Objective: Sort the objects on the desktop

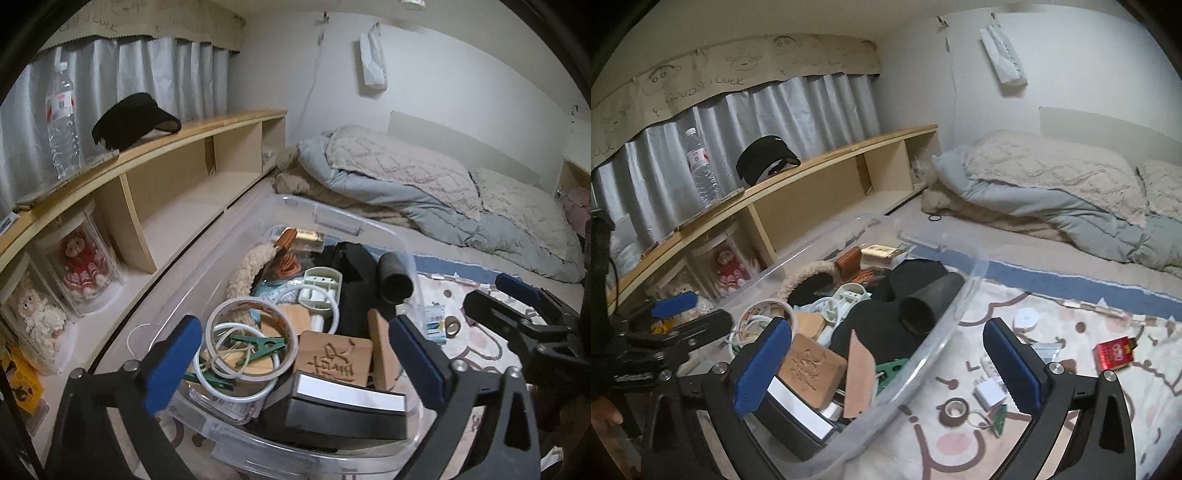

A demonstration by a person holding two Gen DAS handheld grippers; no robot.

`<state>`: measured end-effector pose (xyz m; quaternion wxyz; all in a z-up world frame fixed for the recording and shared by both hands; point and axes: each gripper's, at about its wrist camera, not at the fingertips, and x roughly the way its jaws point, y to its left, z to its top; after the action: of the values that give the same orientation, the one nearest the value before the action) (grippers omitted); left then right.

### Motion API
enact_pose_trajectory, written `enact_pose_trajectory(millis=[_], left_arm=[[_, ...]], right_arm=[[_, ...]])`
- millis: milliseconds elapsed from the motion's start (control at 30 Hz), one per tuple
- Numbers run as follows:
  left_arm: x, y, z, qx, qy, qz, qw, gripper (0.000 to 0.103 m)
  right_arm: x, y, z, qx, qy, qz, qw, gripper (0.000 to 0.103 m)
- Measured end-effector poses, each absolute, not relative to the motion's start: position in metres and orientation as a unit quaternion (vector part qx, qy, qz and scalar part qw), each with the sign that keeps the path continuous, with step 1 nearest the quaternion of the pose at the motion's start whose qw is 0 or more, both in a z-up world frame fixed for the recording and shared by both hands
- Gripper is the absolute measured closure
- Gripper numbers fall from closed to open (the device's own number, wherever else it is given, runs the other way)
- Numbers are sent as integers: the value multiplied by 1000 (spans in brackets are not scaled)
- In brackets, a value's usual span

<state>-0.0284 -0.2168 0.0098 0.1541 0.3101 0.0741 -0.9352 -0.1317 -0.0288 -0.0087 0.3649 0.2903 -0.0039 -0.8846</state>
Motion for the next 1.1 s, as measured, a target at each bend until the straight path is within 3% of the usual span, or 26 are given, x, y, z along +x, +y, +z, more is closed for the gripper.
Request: enact_pose_trajectory(millis=[567,1100], left_arm=[[18,-170,40,254,51,-953,155,0],[61,-130,30,247,32,-961,117,0]], right_arm=[[-103,22,18,237,25,-906,351,0],[-55,57,25,219,44,-910,350,0]])
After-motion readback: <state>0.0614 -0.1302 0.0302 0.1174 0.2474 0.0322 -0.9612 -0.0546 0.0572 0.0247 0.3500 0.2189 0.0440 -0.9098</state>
